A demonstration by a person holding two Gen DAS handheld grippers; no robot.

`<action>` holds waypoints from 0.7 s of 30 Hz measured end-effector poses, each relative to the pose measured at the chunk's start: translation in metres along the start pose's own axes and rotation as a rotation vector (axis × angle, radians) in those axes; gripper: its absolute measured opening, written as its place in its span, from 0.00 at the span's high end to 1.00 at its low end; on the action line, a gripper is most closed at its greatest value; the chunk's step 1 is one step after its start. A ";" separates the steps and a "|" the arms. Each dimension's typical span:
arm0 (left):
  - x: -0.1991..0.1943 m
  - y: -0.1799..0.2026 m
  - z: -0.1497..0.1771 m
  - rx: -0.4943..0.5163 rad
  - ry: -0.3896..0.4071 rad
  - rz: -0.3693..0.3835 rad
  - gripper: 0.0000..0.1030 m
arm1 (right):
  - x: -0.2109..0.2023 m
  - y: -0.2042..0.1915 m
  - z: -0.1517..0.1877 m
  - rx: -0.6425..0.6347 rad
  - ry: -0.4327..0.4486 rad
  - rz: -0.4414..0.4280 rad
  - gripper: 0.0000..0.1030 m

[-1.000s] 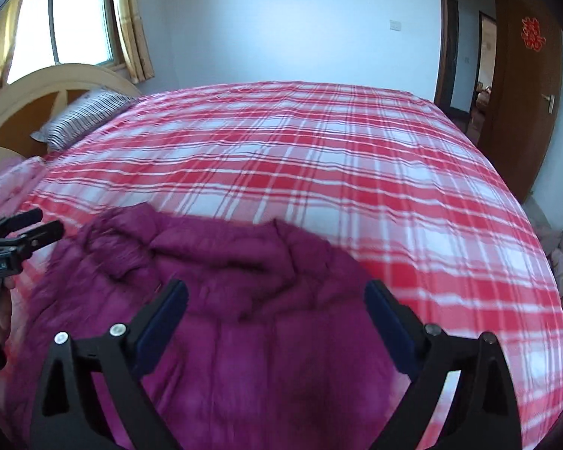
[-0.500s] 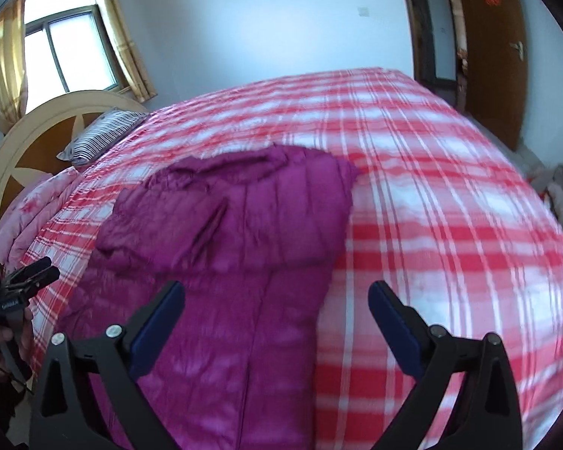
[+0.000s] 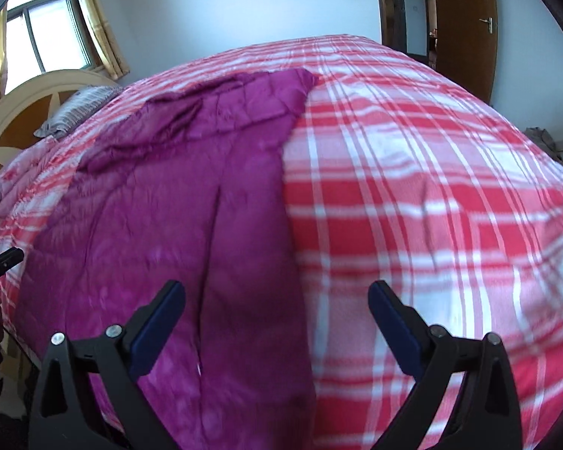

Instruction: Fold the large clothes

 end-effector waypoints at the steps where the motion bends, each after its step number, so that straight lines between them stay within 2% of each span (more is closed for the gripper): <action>1: -0.003 -0.002 0.005 -0.002 0.003 0.002 0.01 | -0.002 0.000 0.005 -0.002 0.000 0.002 0.03; 4: -0.011 -0.003 0.014 0.012 0.027 -0.001 0.01 | -0.011 -0.002 0.022 -0.015 -0.012 -0.005 0.06; 10: -0.002 0.012 0.030 0.045 -0.002 0.030 0.02 | -0.010 -0.002 0.046 0.006 -0.060 -0.025 0.34; 12: 0.005 0.014 0.036 0.063 -0.027 0.018 0.12 | -0.010 -0.005 0.052 0.000 -0.053 -0.019 0.40; 13: 0.007 0.014 0.038 0.074 -0.030 0.003 0.13 | -0.011 -0.007 0.053 -0.009 -0.043 -0.021 0.43; 14: 0.006 0.015 0.040 0.089 -0.023 -0.011 0.18 | -0.011 -0.008 0.053 -0.008 -0.043 -0.030 0.51; 16: 0.004 0.017 0.039 0.119 -0.014 -0.023 0.42 | -0.012 -0.008 0.054 0.005 -0.040 -0.046 0.63; 17: 0.002 0.017 0.037 0.123 -0.014 -0.004 0.65 | -0.011 -0.009 0.054 0.007 -0.044 -0.059 0.73; 18: 0.001 0.017 0.037 0.118 -0.023 0.027 0.82 | -0.012 -0.011 0.055 0.006 -0.046 -0.078 0.82; 19: -0.002 0.018 0.036 0.107 -0.032 0.063 0.88 | -0.012 -0.014 0.054 0.005 -0.044 -0.087 0.85; 21: -0.015 0.020 0.033 0.107 -0.010 0.089 0.92 | -0.017 -0.018 0.054 -0.001 -0.033 -0.096 0.89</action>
Point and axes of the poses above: each gripper's, at about its wrist camera, not at the fingertips, and x roughly the way its jaws point, y to its right, z to its underside, the point moved 5 cm from there along x, roughly the way its jaws point, and after that the axes turned 1 degree about y, right-handed, at the moved point
